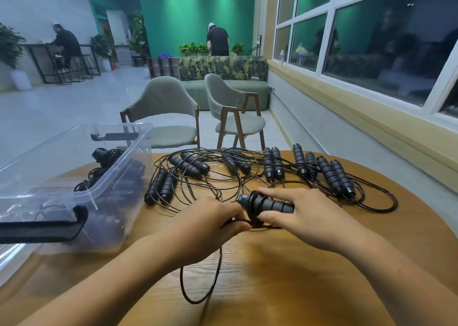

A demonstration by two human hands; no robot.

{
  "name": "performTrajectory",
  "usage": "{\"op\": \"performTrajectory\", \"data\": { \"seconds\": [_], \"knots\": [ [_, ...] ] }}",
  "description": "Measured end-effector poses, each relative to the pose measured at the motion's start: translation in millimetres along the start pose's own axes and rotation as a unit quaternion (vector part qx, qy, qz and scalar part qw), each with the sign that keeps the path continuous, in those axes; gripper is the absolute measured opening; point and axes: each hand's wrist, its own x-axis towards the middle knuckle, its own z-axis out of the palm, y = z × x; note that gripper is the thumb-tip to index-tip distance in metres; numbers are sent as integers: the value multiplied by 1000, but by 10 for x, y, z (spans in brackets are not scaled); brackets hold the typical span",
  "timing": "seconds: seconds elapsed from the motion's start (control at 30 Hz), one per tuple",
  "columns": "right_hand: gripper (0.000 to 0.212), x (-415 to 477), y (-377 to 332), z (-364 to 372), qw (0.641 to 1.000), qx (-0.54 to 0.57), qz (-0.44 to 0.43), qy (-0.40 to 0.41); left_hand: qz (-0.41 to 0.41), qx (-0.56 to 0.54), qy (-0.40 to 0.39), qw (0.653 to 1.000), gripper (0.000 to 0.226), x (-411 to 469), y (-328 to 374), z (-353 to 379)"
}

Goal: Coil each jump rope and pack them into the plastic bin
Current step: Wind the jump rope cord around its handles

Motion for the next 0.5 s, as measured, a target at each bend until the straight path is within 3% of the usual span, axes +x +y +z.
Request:
{"op": "performTrajectory", "data": {
  "seconds": [0.2,0.33,0.5],
  "knots": [
    [59,-40,-42,29,993,-36,-23,-107,13,-43,11,999,24,-22,-9,-126],
    [51,-93,-101,-15,980,-4,-50,-193,17,-145,-3,989,17,-26,43,-199],
    [29,-182,-228,-53,952,60,-92,-285,16,-290,-47,956,26,-49,26,-221]
  ]
}}
